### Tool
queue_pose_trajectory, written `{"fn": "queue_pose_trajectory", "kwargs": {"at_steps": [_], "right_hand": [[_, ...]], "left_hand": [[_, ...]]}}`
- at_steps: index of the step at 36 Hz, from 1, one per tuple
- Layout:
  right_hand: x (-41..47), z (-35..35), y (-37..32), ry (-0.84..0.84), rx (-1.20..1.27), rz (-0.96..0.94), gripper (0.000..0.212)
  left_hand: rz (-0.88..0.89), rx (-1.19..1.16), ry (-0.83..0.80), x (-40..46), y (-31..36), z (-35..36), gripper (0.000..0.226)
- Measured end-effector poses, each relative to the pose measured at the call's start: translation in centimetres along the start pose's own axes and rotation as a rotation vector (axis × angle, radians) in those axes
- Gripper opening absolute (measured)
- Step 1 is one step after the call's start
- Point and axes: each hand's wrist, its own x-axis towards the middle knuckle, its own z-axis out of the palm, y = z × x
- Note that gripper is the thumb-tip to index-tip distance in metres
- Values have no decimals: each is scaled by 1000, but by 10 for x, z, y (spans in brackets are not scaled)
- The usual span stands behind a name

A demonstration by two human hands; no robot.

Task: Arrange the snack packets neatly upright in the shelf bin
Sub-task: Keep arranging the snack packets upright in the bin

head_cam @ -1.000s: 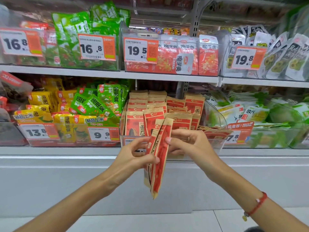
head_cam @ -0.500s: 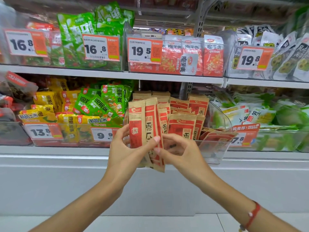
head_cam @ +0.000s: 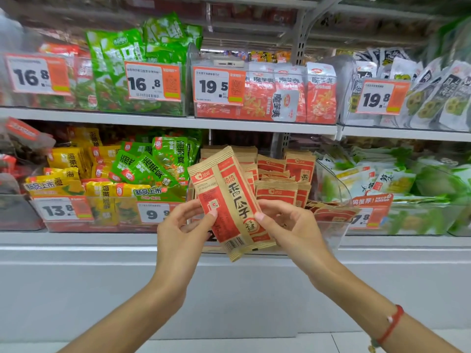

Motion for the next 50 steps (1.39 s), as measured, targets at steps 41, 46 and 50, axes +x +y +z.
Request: {"fn": "queue_pose_trajectory", "kwargs": {"at_steps": [41,46,50], "right_hand": [[-6,-30,-31,134,-587,-737,19],[-10,-79,-39,405,-526,-696,18],[-4,-118,-30,603,-663,-690,14]], "left_hand": [[1039,727,-134,4,1,3,33],[1117,708,-111,14,0,15,38],[1116,881,-182,32,-7,28,40]]}}
